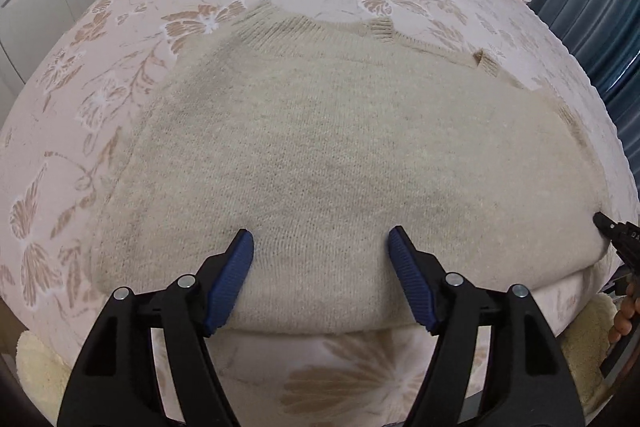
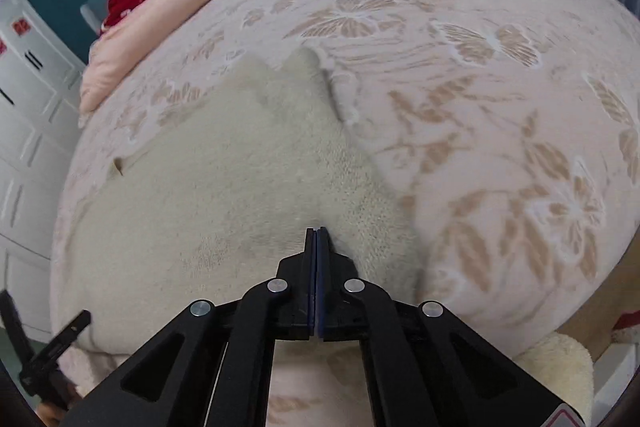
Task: Fold small clothes
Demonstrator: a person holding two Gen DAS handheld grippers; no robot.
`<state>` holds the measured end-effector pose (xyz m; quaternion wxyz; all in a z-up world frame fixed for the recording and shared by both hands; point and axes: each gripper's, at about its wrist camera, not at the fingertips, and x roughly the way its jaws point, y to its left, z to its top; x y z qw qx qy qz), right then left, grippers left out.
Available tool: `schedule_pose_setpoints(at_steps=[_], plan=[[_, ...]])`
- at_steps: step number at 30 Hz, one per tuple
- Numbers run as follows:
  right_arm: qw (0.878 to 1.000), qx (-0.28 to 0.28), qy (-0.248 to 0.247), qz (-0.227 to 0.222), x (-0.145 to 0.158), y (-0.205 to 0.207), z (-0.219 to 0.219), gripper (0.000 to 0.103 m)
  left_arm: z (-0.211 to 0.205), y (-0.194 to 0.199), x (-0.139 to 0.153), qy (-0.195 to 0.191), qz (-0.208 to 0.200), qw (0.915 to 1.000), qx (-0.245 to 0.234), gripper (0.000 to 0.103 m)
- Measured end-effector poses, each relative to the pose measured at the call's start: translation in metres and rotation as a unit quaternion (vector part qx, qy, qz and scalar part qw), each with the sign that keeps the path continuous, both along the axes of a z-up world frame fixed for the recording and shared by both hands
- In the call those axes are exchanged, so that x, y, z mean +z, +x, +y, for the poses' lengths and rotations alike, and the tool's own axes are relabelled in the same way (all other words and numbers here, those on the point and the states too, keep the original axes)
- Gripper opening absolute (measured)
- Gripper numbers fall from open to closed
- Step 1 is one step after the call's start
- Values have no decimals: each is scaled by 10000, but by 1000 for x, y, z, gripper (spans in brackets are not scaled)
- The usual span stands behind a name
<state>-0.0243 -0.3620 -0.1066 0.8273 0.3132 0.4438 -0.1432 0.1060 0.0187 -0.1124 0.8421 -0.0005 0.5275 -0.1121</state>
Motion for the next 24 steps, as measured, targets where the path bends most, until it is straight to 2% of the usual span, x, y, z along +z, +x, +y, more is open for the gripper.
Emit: schedule_pose_setpoints(at_steps=[1,3,5,7,8,9,11,13,14,16,17,19,20,21,24], plan=[[9998,-174,0,-44,8,-10,-3,0,-1,-1,-1,31,-18,10000,27,68],[9993,-191,-166,-280,26,-21,2,14,-5,-2,-1,101,-47,9999,87,71],[9992,-41,-237,-307,25,-22,10,14,-8,-4,-1,115,-26,9998,181,74],[9993,172,-308,121,1,-14,12,8,-9,-6,-1,126,17,9997,217,75],[9986,186,-338,358,-12,-14,10,0,-8,-8,-1,133,46,9996,225,75],[9995,56,-196,249,-15,-20,5,0,-7,-11,0,140,85,9996,240,75],[9998,-202,-8,-9,1,-30,4,3,0,-16,3,111,131,9994,290,75],[9994,-35,-302,-169,16,-34,13,4,8,-22,5,73,136,9992,378,75],[9965,340,-748,132,9,-26,22,4,12,-24,4,53,171,9989,430,75],[9941,514,-721,632,-19,-23,21,3,20,-30,3,-56,226,9981,564,75],[9961,344,-605,537,-16,-27,18,0,25,-32,3,-109,246,9975,649,75],[9977,100,-551,386,4,-33,20,1,38,-37,6,-202,293,9958,848,76],[9982,84,-551,233,16,-33,26,8,47,-39,8,-284,264,9946,967,76],[9982,200,-551,92,27,-29,34,11,57,-42,12,-378,214,9930,1102,77],[9934,985,-563,-167,53,2,75,11,86,-49,15,-609,128,9862,1537,81]])
